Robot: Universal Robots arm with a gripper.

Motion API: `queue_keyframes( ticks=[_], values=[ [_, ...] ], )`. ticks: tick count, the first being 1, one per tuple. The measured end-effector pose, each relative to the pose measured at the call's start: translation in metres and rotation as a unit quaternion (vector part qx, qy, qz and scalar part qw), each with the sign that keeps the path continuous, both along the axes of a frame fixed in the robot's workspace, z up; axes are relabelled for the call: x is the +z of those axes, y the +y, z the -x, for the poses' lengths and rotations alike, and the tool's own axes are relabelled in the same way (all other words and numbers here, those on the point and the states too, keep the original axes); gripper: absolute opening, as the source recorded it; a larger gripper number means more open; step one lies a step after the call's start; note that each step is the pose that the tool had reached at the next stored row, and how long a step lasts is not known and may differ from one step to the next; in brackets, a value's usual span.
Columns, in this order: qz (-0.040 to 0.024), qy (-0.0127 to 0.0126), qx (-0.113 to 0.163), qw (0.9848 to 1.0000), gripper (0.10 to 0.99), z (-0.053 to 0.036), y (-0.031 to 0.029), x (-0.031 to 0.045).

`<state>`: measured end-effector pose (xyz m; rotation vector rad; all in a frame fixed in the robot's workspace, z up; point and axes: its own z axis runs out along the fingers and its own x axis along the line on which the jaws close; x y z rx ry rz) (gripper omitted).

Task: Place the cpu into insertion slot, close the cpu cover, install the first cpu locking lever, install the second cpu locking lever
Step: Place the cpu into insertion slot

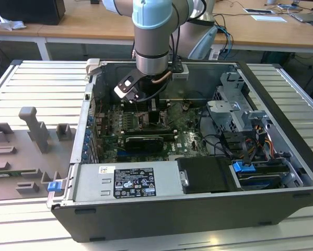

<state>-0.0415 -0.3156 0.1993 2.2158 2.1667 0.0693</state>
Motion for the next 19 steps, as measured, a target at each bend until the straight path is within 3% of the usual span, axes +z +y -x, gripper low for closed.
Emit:
queue_keyframes(
  ticks=[4,11,15,18,19],
  values=[
    [-0.0001,-0.0001,0.000,1.0000,0.616,0.0000,0.0000,0.0013],
    [0.0000,0.0001,0.000,1.0000,0.600,0.0000,0.0001,0.0109],
    [0.0001,0.0001,0.000,1.0000,0.290,0.0000,0.0000,0.0133],
    [0.0001,0.0001,0.000,1.0000,0.106,0.0000,0.0001,0.0146],
    [0.0001,0.0001,0.000,1.0000,0.106,0.0000,0.0001,0.0150]
  ],
)
